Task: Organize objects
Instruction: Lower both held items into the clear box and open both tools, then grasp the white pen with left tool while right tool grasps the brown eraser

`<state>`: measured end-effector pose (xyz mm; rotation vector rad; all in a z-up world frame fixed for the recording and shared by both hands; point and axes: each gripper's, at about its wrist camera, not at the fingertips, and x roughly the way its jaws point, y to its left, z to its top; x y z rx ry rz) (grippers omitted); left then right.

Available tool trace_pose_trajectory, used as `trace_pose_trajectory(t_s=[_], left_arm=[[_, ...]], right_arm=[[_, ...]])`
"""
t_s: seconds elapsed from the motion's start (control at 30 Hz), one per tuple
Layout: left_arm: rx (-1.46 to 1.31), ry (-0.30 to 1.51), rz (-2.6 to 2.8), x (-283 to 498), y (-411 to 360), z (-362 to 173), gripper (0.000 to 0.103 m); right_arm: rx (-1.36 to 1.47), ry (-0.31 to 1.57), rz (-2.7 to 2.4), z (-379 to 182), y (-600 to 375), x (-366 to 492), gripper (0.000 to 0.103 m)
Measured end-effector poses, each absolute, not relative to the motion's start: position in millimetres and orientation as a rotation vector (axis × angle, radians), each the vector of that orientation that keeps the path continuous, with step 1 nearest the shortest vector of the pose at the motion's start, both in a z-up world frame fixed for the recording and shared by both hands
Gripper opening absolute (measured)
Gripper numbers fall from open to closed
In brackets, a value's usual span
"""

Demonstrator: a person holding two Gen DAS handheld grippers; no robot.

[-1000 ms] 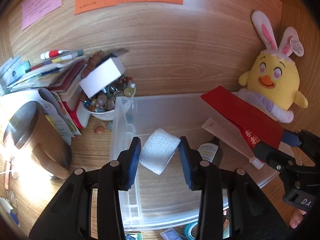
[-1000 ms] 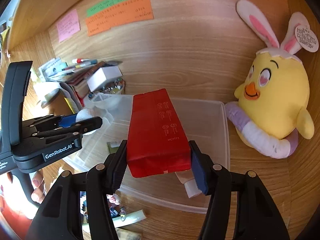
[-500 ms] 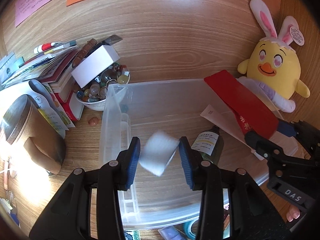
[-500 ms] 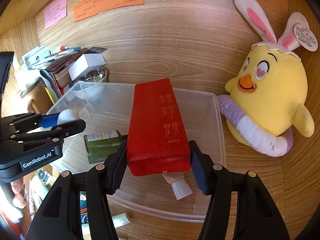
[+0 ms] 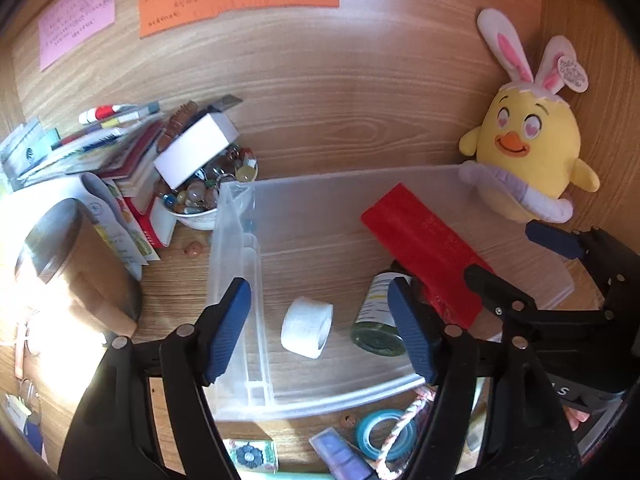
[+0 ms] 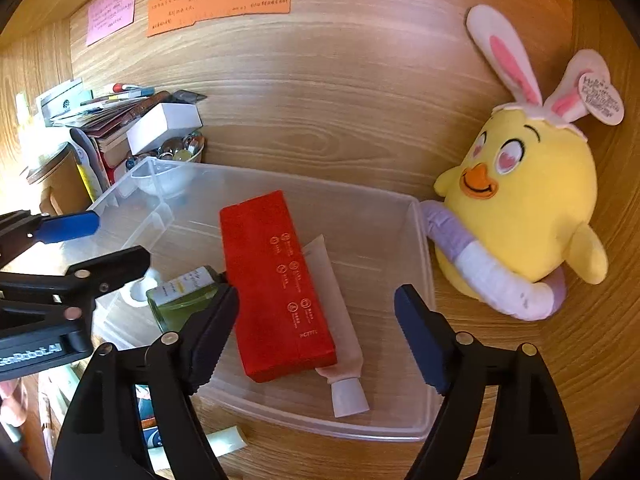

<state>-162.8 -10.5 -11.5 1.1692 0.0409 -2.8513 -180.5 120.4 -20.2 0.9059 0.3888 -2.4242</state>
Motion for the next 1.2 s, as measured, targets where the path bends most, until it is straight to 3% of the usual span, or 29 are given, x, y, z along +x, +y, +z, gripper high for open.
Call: trace_pose_trajectory(t_s=[0.13, 0.3, 0.73, 1.2], left_arm=[[1.077, 0.019, -2.866, -144, -10, 2, 0.095], [1.025, 0.009, -2.901, -125, -11, 17, 0.099], [1.06, 0.04, -2.903, -73, -25, 16, 0.101], [1.266, 0.062, -2.756, -22, -30, -46, 0.101]], right_arm=[[0.901, 0.373, -2.403, -10, 125, -171, 0.084], [0.866, 0.354, -2.396, 3, 134, -154, 0.093], [0.832, 0.37, -2.435, 12, 159, -119, 0.1], [0.976, 0.4, -2.344, -32, 165, -88, 0.1]])
